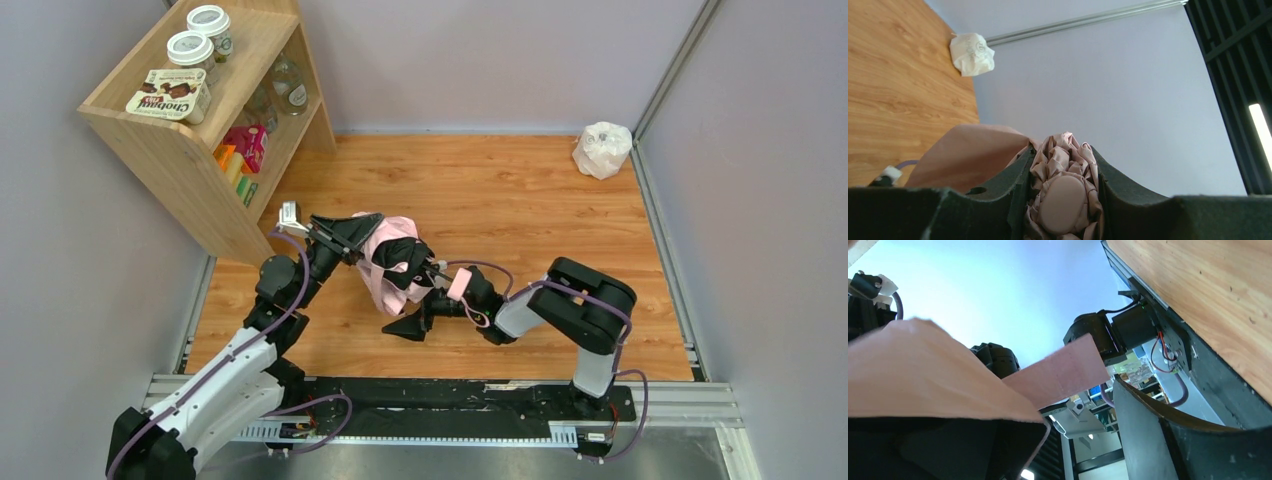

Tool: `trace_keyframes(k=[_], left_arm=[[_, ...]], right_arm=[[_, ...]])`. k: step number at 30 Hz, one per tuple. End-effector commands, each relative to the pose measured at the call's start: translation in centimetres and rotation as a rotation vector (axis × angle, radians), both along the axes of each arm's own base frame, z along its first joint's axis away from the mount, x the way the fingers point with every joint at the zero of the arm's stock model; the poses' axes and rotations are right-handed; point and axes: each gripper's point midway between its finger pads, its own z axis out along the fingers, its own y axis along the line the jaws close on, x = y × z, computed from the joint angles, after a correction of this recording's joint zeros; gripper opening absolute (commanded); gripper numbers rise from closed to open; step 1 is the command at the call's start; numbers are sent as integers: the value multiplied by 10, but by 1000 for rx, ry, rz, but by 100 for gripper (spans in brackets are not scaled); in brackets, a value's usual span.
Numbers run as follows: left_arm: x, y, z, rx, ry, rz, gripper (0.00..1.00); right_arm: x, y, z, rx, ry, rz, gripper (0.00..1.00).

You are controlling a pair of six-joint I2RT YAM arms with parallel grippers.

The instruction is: Put away the umbrella

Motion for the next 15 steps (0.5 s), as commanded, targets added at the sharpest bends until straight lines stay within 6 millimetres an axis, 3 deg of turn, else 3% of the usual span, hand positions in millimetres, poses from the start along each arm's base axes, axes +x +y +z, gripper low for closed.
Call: trace_keyframes(k=[1,7,11,15], left_arm=[[-14,3,62,-134,-156,-37,0],[-21,8,71,-144,-181,-35,0],[-24,9,75,-146,-188,-35,0],[-24,9,80,-144,-196,-35,0]], right_arm=[[20,5,36,217,163,-101,80],[33,1,24,230,145,-178,81],[42,-31,-7,118,136,-299,98],[30,-46,-27,33,118,-271,100]])
